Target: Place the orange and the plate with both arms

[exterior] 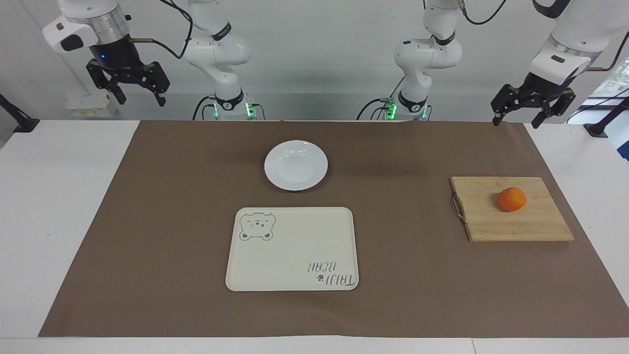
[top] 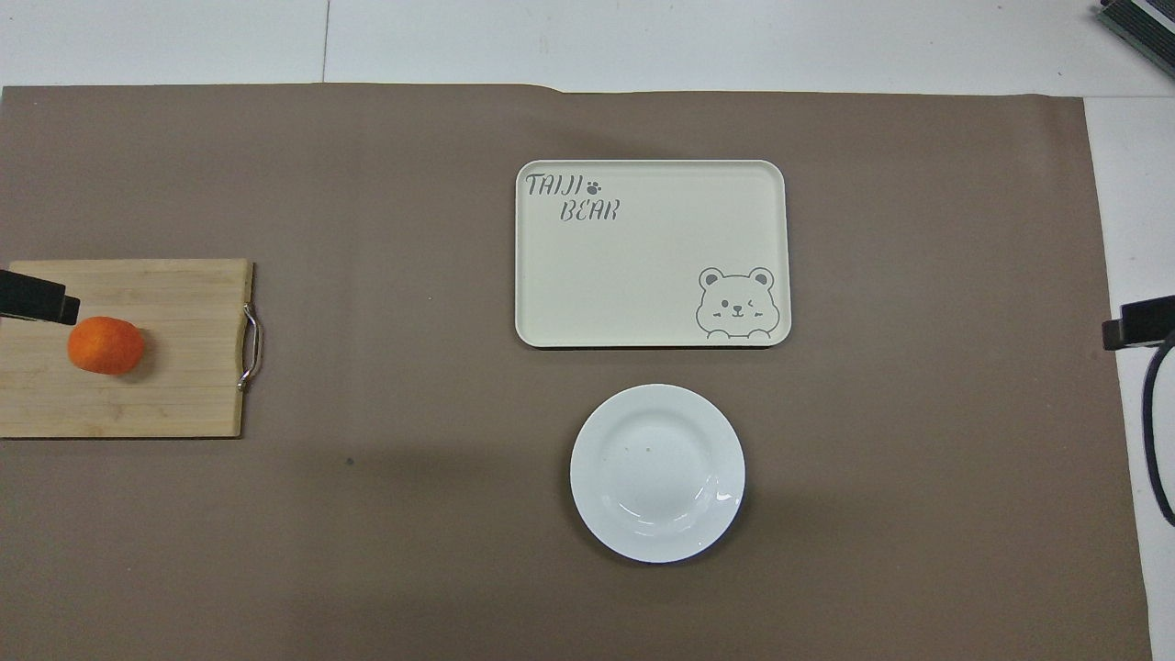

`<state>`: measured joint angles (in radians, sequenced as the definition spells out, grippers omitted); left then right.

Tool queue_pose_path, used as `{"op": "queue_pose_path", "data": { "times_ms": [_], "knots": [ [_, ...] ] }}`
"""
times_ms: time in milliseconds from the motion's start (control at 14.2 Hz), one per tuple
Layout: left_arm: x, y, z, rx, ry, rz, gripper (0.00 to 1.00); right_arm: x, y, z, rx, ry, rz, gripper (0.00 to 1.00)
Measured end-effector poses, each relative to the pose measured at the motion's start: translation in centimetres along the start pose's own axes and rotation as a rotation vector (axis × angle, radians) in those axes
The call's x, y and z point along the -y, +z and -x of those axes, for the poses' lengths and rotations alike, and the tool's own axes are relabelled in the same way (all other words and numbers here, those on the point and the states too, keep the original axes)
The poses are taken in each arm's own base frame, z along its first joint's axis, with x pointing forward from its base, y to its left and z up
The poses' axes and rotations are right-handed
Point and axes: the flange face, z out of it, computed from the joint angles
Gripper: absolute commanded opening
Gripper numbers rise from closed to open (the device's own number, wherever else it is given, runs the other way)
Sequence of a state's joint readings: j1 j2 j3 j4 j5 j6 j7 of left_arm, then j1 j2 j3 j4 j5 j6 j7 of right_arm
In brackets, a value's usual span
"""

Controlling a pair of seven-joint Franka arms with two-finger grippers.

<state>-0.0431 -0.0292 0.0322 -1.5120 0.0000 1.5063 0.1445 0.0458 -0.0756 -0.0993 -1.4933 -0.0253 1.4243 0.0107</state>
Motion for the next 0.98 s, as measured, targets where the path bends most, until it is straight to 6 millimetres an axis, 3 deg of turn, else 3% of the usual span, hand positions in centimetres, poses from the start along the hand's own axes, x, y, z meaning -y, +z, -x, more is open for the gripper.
{"op": "queue_pose_path", "data": {
  "times_ms": [984],
  "knots": [
    [-0.29,0.0,-0.04,0.0,0.007,0.0,1.0,0.21,0.25,0.48,0.038,0.05,-0.047,1.0]
  ]
}}
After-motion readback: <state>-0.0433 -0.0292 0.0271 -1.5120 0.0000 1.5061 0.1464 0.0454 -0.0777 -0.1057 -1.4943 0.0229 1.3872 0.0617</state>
